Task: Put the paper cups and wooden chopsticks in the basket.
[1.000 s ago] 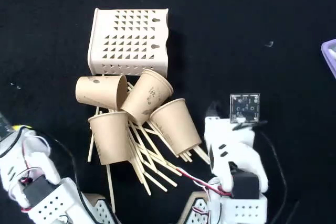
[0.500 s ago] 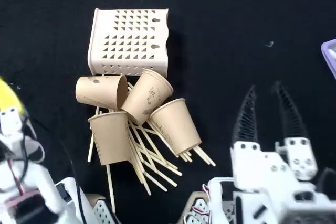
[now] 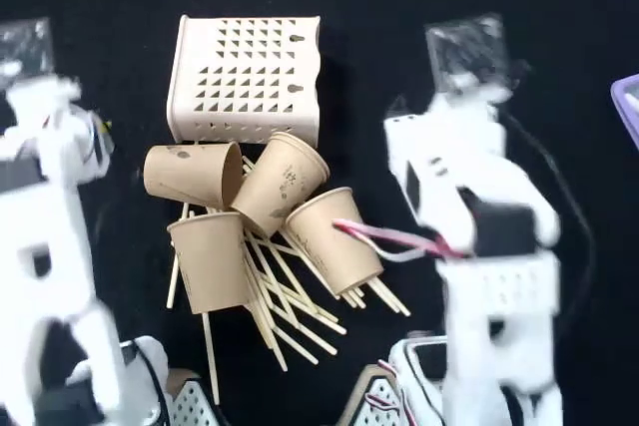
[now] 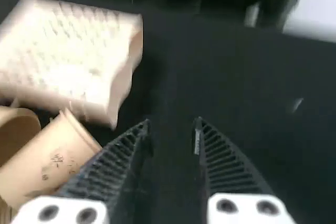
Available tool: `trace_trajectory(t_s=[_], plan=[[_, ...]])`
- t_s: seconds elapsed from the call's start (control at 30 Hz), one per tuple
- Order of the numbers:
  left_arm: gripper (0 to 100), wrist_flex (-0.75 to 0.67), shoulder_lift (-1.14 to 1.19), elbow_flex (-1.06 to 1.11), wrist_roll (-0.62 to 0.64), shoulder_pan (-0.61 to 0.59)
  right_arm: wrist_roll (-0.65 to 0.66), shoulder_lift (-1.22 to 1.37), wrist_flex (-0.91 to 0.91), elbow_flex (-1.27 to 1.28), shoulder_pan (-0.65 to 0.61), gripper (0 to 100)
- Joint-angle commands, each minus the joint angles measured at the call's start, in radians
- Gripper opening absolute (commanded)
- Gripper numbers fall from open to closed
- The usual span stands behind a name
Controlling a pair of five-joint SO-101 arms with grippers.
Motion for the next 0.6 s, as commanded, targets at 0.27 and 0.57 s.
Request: trace_trajectory(t_s=[0.27, 0.57], plan=[[26, 0.493, 0.942, -1.25, 0.029, 0.168, -0.049, 0.096, -0.509, 0.455, 0.049, 13.8], [26, 0.571, 1.405, -1.785, 0.031, 0.157, -0.054, 0.097, -0.588, 0.532, 0.043, 13.8]])
